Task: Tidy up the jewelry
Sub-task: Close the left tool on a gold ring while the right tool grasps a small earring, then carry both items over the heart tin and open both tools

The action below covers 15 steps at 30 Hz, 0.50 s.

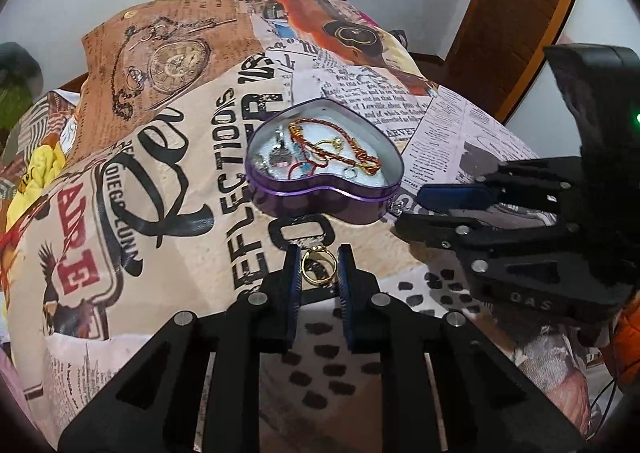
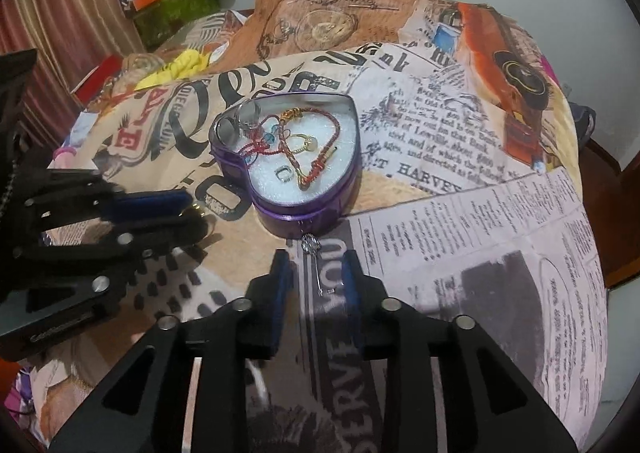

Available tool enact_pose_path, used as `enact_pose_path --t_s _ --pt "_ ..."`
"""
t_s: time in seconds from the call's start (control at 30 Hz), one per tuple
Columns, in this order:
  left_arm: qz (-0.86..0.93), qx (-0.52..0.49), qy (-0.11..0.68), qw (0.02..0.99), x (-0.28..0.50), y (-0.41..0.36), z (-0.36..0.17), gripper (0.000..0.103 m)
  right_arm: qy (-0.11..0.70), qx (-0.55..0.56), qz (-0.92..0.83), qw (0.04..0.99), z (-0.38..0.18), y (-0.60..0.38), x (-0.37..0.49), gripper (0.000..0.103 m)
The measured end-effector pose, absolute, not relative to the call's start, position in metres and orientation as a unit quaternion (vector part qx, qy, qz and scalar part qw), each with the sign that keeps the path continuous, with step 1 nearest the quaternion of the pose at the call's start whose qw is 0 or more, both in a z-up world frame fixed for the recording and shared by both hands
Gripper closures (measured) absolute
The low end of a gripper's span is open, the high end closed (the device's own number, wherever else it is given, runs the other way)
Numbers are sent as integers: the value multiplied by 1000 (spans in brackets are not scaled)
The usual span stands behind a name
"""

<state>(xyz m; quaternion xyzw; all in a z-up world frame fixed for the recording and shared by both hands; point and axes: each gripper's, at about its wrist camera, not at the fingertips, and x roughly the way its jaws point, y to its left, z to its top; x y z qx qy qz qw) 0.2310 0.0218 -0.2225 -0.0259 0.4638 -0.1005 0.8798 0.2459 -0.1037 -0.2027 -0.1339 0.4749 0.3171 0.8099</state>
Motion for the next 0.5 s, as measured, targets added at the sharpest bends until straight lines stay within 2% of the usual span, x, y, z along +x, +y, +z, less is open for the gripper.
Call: enact_pose_path --t_s 0.27,0.33,0.37,0.5 --pt "-100 -37 462 880 231 27 -225 86 463 -159 318 812 -208 -95 246 76" --pt "-101 -37 461 881 230 27 -225 86 462 -153 325 811 -208 -96 245 85" --pt "-100 -37 461 881 230 27 -225 86 462 -151 327 810 -208 -95 245 93" --pt "-99 -37 458 883 229 28 -222 86 458 -151 326 813 -207 -95 242 94"
